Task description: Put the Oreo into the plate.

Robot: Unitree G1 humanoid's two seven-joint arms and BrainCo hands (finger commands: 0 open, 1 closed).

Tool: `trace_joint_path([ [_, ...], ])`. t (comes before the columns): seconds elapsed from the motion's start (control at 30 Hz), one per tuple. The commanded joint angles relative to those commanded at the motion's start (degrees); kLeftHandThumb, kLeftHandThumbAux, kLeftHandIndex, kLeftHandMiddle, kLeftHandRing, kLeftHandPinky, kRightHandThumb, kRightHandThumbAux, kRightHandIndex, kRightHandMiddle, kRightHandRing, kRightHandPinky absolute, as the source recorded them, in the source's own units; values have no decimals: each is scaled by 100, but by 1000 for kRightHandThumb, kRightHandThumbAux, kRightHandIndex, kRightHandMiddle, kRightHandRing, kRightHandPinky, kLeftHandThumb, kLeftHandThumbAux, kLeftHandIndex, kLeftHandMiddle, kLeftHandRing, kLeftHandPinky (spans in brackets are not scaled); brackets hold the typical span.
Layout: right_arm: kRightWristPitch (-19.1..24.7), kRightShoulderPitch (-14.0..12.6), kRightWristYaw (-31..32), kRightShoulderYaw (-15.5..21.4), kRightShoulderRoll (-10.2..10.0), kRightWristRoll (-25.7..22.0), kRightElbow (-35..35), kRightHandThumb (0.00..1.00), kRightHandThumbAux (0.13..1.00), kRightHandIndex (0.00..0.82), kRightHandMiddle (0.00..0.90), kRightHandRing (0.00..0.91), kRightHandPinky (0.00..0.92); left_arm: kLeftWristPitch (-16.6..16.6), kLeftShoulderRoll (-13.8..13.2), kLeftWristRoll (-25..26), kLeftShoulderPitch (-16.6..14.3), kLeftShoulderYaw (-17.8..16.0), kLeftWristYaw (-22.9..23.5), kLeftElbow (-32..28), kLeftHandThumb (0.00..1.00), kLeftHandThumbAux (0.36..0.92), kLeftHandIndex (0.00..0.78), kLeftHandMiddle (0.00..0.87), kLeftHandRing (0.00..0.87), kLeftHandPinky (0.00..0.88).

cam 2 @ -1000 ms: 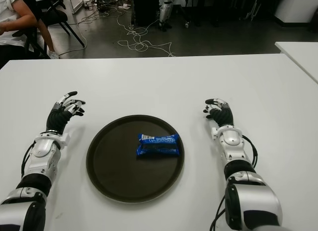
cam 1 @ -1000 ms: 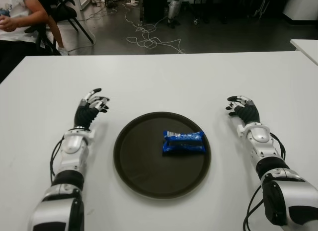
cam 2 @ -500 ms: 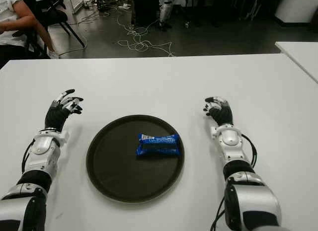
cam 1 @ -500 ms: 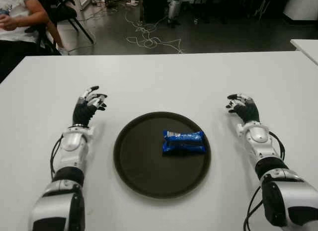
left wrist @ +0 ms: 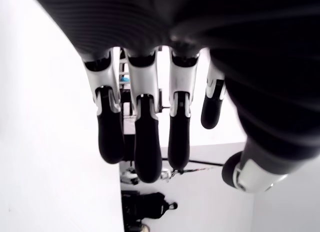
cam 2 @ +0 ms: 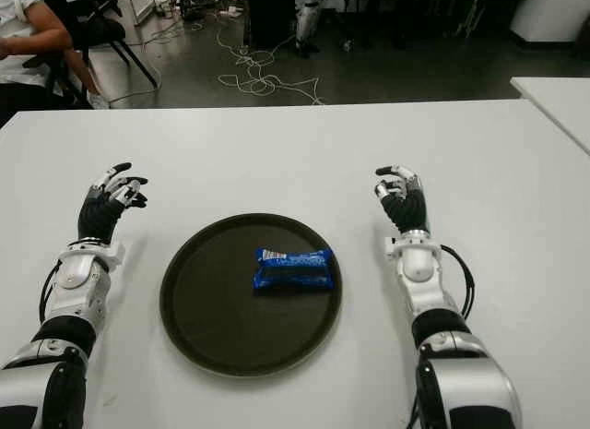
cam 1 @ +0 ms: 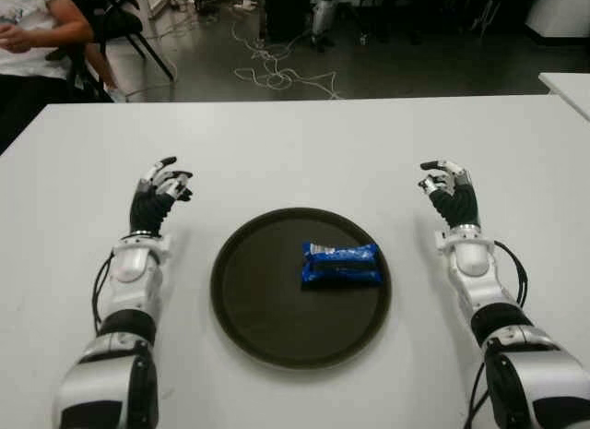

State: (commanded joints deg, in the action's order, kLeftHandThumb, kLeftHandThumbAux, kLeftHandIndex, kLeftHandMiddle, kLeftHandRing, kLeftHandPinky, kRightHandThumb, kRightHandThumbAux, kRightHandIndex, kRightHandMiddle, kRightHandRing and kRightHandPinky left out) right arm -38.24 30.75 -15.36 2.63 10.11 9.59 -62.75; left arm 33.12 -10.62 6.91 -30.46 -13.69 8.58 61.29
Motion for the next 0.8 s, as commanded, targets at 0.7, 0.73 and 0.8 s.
trace_joint_path([
  [0.7,-582,-237,-557,-189,19,308,84,678,726,410,447,479,497,330,89,112,296,-4,272,-294,942,631,207,455,394,444],
  [0.73,-609,-251,-539,-184,9,292,97,678,726,410,445,478,498,326,92,121,308,-7,290,-313,940,631,206,457,389,443],
  [0.8,-678,-295,-535,-184,-19,280,160,678,726,410,439,474,499,315,102,130,339,-5,315,-366,934,630,207,461,377,440],
])
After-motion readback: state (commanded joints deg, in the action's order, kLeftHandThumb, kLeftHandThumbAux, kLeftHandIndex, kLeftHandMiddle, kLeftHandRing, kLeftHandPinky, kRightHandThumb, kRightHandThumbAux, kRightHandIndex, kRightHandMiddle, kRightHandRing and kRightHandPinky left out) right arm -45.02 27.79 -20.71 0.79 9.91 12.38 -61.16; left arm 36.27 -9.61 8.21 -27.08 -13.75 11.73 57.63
